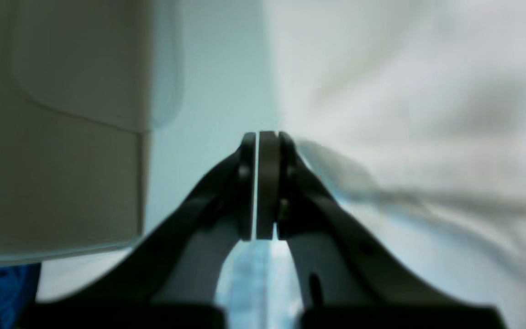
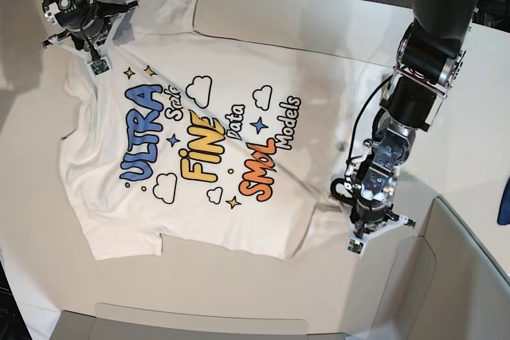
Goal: Layout the t-shirt on the table in an organized manner, then fold the t-shirt properly
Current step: 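Release the left gripper and move it to the shirt's hem corner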
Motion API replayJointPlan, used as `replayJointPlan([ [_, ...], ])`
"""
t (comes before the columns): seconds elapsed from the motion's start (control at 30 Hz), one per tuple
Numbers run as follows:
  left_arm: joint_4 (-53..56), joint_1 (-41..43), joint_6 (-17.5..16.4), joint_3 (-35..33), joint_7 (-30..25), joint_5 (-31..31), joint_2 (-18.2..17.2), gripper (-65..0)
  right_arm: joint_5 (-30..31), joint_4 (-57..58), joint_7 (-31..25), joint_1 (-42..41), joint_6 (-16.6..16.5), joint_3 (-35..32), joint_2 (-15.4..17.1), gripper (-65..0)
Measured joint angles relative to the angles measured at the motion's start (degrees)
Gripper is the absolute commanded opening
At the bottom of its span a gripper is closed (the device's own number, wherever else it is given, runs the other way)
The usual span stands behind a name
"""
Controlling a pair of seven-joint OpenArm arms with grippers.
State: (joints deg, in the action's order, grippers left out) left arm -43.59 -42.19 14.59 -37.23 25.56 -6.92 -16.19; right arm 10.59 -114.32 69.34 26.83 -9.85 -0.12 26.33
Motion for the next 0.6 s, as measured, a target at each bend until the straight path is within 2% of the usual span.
replayJointPlan([
  [0.17, -0.3, -3.2, 0.2, 10.0, -0.5, 0.3, -1.6, -65.0, 0.0, -0.1, -0.4, 0.5, 0.0, 0.0, 0.1, -65.0],
  [0.27, -1.7, -2.3, -0.3, 17.9, 0.7, 0.2, -2.1, -65.0, 0.0, -0.2, -0.4, 0.5, 0.0, 0.0, 0.1, -65.0],
  [0.3, -3.4, -1.3, -2.6, 20.4, 1.9, 0.3, -2.0, -65.0, 0.0, -0.2, -0.4, 0.5, 0.0, 0.0, 0.1, -65.0],
  [0.33, -5.7, 0.3, -6.5, 22.6, 3.3, 0.3, -1.9, -65.0, 0.0, -0.2, -0.3, 0.5, 0.0, 0.0, 0.1, -65.0],
  [0.43, -14.1, 6.6, -22.0, 29.7, 10.6, -4.1, 0.3, -65.0, -0.1, -0.2, -0.3, 0.5, 0.1, 0.1, 0.0, -65.0],
  [0.5, -16.9, 9.8, -31.6, 31.5, 15.0, -8.2, 2.3, -65.0, 0.0, -0.2, -0.2, 0.4, 0.0, 0.1, 0.0, -65.0],
  [0.53, -17.4, 10.7, -34.2, 31.8, 16.7, -9.7, 3.4, -65.0, 0.0, -0.2, -0.2, 0.4, 0.0, 0.1, 0.0, -65.0],
  [0.6, -17.4, 10.7, -35.1, 31.6, 17.0, -11.7, 4.9, -65.0, 0.0, -0.2, -0.2, 0.4, 0.1, 0.1, 0.0, -65.0],
])
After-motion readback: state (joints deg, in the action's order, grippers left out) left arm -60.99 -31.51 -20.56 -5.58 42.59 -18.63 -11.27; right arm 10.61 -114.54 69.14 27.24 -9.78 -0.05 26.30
